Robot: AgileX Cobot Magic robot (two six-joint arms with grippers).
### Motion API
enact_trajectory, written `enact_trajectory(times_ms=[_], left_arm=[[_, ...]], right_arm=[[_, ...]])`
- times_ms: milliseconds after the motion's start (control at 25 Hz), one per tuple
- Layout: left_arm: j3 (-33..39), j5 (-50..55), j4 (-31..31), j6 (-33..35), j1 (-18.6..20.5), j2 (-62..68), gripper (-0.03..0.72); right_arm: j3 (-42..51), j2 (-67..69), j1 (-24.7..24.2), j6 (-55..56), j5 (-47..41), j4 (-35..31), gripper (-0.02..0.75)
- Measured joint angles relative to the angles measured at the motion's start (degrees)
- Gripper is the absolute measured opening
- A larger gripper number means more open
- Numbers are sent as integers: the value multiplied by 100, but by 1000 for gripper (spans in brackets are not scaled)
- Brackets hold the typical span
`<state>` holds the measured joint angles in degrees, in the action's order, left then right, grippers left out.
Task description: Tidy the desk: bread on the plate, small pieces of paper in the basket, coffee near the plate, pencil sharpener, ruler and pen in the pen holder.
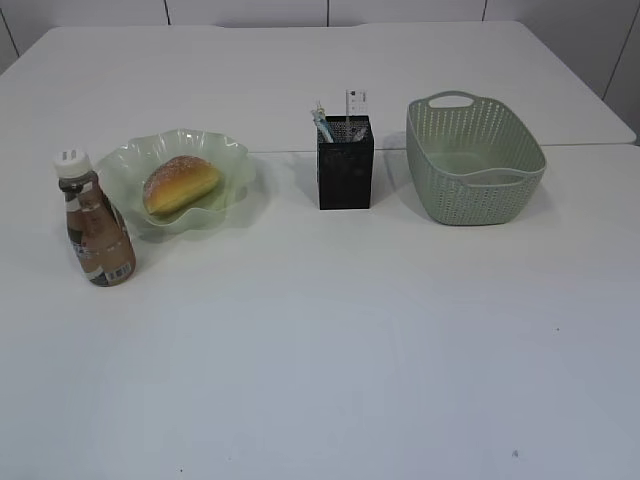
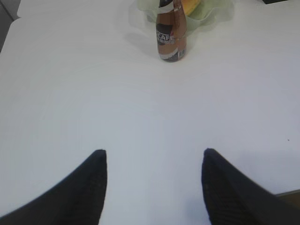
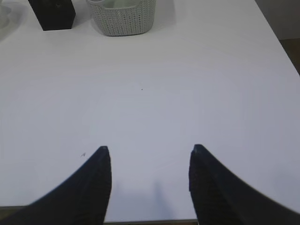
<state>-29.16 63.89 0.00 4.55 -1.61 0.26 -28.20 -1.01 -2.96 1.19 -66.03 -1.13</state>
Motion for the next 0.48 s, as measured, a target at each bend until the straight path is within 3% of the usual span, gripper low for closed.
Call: enact_trajectory(times_ms=[480], left_arm=[[0, 0, 0, 7, 0, 0, 454]], right_arm=[[0, 0, 0, 0, 0, 0, 426]])
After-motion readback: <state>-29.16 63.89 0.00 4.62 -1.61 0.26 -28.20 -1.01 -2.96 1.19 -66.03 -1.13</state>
